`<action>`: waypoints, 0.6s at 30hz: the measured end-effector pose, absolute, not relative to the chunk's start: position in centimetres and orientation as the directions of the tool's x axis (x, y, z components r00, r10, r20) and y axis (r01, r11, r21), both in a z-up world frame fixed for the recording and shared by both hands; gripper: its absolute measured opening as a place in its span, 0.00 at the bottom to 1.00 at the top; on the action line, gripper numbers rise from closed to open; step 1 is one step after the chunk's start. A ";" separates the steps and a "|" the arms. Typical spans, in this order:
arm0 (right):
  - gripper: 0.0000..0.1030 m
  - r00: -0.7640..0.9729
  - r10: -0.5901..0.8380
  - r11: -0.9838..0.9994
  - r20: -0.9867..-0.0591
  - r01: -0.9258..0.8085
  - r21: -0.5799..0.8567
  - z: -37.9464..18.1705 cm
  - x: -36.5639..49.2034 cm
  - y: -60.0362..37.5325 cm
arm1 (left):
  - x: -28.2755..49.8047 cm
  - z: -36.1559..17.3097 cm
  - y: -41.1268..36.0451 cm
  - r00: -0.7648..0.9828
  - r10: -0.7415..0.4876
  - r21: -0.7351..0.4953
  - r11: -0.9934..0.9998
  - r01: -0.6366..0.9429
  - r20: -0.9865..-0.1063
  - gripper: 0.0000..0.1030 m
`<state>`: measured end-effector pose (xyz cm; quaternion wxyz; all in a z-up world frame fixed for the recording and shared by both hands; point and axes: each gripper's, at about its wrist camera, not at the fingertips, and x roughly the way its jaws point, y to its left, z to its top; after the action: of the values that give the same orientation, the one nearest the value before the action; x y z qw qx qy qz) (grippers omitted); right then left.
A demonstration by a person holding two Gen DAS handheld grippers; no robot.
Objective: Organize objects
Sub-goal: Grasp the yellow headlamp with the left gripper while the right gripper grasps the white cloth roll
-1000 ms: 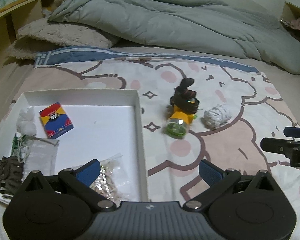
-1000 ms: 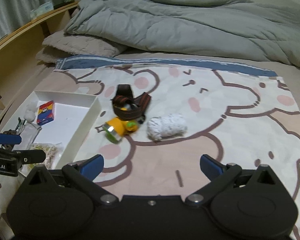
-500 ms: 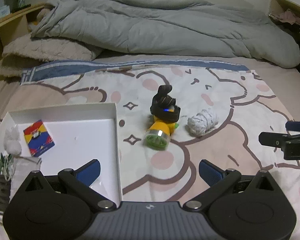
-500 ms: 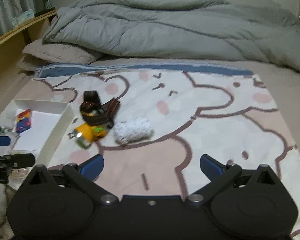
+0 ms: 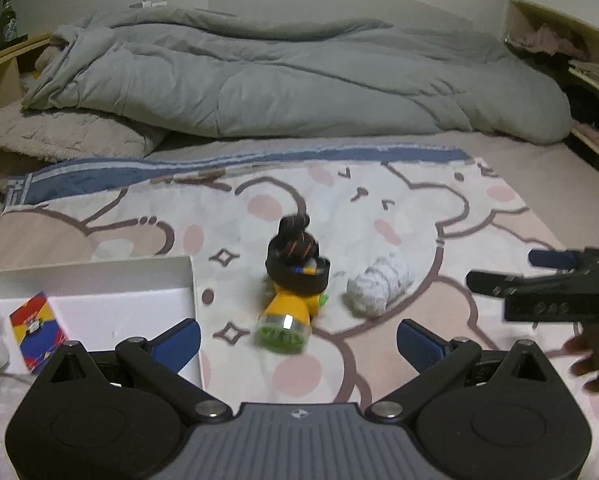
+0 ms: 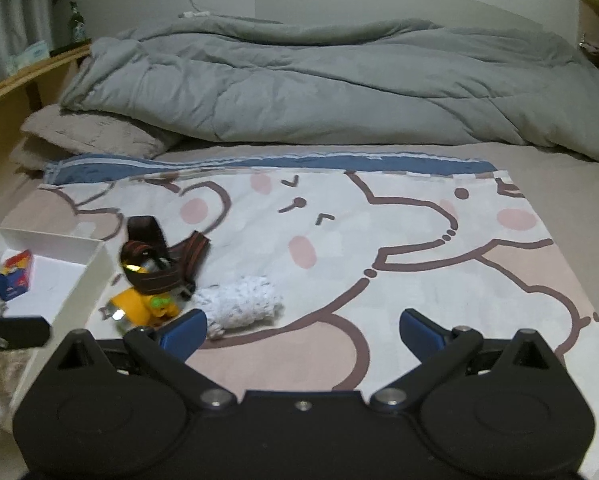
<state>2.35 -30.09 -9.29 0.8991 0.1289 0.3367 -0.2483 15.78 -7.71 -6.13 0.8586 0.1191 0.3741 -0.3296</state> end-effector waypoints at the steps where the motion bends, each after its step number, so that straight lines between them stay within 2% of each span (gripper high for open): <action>1: 1.00 0.647 -0.368 0.843 -0.668 0.535 0.055 -9.6 2.7 -30.2 | 16.0 -6.1 -7.8 0.502 -0.486 -0.045 0.749 0.661 -0.716 0.98; 5: 1.00 0.654 -0.349 0.867 -0.671 0.498 0.035 -10.8 3.9 -30.5 | 16.7 -6.6 -8.5 0.491 -0.501 -0.030 0.721 0.692 -0.713 0.85; 11: 1.00 0.679 -0.239 0.892 -0.693 0.436 0.119 -11.9 6.0 -31.0 | 17.8 -8.1 -9.0 0.462 -0.512 -0.023 0.687 0.726 -0.724 0.70; 18: 1.00 0.693 -0.179 0.907 -0.698 0.392 0.157 -13.4 7.9 -31.8 | 18.2 -10.1 -10.1 0.434 -0.536 0.005 0.626 0.780 -0.725 0.65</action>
<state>7.92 -31.77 -13.45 0.9081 0.1485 0.3588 -0.1570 18.18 -10.08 -10.06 0.8290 0.1724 0.3545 -0.3967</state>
